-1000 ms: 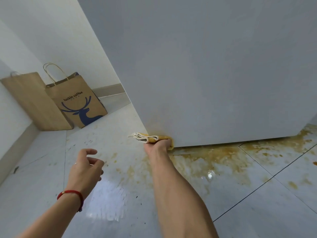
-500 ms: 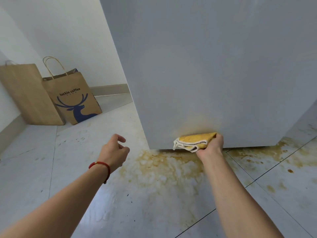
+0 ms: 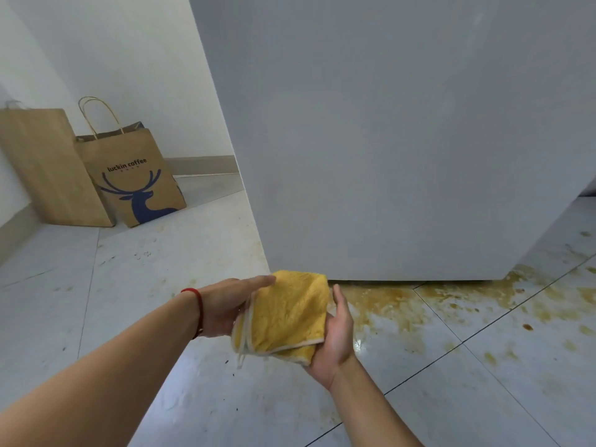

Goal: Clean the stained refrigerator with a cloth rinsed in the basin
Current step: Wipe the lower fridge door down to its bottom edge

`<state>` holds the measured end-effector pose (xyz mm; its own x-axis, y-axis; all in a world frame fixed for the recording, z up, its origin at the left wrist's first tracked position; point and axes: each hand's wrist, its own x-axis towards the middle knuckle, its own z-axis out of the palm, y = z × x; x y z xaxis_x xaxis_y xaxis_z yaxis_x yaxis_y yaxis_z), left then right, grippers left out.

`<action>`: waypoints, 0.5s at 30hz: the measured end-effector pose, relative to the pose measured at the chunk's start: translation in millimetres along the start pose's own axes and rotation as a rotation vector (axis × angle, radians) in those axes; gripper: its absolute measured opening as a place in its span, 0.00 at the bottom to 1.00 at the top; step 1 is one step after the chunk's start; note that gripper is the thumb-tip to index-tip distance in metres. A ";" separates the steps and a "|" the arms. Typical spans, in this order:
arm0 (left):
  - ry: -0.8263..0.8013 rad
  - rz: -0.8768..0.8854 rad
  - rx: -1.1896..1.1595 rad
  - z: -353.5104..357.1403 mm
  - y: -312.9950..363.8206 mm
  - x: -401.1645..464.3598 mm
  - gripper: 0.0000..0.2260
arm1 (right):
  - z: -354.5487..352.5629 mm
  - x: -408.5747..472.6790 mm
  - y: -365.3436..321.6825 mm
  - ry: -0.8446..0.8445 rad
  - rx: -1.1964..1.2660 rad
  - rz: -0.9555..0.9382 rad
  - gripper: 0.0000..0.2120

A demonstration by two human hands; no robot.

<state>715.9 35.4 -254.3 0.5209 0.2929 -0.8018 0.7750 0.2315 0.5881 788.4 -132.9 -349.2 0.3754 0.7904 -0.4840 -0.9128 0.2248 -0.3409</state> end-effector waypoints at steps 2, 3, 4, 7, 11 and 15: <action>-0.074 -0.015 -0.026 -5.4 -1.2 -6.0 0.22 | 4.7 0.6 6.5 -0.077 -0.013 0.015 0.40; -0.091 -0.005 -0.007 -9.3 -0.5 -8.1 0.21 | 7.1 1.9 7.2 -0.087 -0.036 0.017 0.39; -0.088 0.006 0.009 -14.9 -1.3 -11.2 0.19 | 10.6 4.8 8.3 -0.083 -0.064 0.023 0.38; -0.021 0.055 0.048 -32.8 -1.5 -15.3 0.14 | 20.2 17.0 11.8 -0.064 -0.148 0.056 0.34; 0.169 0.100 0.119 -57.3 -2.0 -25.5 0.16 | 37.5 33.6 28.4 -0.126 -0.146 0.087 0.32; 0.393 0.095 0.108 -96.5 -9.0 -66.3 0.20 | 72.3 49.2 70.1 -0.222 -0.163 0.149 0.31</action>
<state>639.8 103.5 -196.2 0.4323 0.6447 -0.6305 0.7739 0.0936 0.6264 731.3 -37.1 -338.6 0.1791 0.9170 -0.3565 -0.9106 0.0174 -0.4129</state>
